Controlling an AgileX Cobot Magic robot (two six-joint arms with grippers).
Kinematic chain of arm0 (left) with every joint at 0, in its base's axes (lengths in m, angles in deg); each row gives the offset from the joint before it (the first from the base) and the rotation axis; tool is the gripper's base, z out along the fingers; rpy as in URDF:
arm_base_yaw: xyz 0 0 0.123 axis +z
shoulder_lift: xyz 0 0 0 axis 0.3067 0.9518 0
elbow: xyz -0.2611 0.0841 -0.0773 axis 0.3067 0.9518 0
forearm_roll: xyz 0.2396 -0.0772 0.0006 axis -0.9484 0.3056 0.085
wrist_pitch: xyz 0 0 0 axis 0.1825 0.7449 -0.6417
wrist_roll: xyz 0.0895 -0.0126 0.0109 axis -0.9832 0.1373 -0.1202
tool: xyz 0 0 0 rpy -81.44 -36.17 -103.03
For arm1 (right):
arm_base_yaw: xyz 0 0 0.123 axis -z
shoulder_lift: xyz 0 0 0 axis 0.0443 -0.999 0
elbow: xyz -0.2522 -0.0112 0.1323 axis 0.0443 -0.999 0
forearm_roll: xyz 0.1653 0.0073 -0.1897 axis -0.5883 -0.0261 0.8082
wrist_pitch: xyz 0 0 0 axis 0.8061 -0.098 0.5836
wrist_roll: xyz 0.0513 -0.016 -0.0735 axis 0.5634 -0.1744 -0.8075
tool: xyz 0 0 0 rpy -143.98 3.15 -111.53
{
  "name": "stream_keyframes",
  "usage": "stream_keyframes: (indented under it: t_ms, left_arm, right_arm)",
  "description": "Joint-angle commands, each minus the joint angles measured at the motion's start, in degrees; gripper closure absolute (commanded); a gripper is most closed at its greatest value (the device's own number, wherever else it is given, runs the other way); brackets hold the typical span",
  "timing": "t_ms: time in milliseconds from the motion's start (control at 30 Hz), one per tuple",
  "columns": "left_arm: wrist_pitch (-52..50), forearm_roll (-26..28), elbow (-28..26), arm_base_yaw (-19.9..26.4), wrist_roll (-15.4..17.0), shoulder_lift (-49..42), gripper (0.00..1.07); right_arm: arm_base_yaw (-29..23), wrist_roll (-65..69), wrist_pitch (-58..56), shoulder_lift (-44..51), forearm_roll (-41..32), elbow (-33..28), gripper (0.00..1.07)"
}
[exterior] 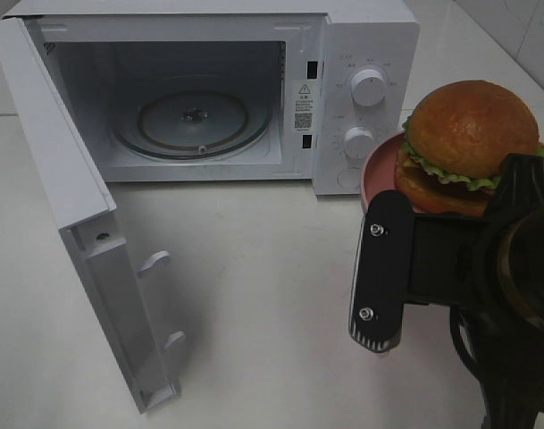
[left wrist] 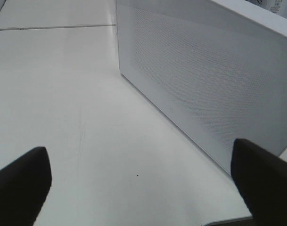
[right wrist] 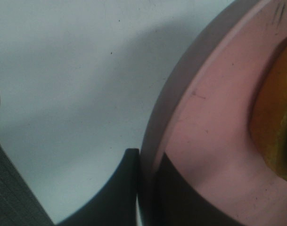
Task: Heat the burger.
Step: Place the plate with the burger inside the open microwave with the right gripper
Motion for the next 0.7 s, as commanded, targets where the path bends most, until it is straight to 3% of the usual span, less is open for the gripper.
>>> stream_keyframes:
  t_ms: [33,700]
  left_arm:
    - [-0.52,0.34,0.17,-0.29,-0.06,-1.32,0.09]
    - [-0.52,0.34,0.17,-0.29,-0.06,-1.32,0.09]
  right_arm:
    - [-0.23,-3.32,0.74,0.97,3.84,-0.11,1.07]
    - [-0.23,-24.18,13.29,1.6,3.78,-0.11,1.07]
